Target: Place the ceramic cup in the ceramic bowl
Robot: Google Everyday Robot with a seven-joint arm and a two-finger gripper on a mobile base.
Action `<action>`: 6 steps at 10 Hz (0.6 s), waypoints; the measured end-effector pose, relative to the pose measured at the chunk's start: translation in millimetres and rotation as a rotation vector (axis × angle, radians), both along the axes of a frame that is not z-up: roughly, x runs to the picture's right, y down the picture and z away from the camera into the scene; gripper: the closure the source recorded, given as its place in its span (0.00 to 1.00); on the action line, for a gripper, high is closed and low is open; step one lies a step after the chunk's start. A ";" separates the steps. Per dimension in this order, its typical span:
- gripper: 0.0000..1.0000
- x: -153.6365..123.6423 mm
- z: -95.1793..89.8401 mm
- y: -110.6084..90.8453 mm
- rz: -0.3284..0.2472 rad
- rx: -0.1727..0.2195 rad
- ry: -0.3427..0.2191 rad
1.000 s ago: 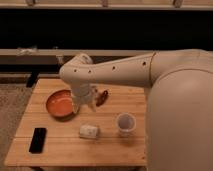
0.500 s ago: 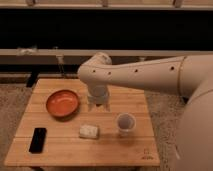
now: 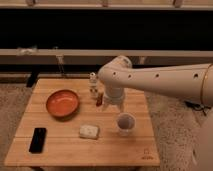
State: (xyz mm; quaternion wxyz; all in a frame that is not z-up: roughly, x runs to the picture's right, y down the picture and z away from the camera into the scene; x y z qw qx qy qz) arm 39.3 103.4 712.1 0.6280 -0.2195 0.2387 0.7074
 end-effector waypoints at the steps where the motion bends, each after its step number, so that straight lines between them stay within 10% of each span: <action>1: 0.35 1.8 4.0 4.6 0.011 -0.009 0.002; 6: 0.35 16.0 14.2 34.5 0.070 -0.057 0.020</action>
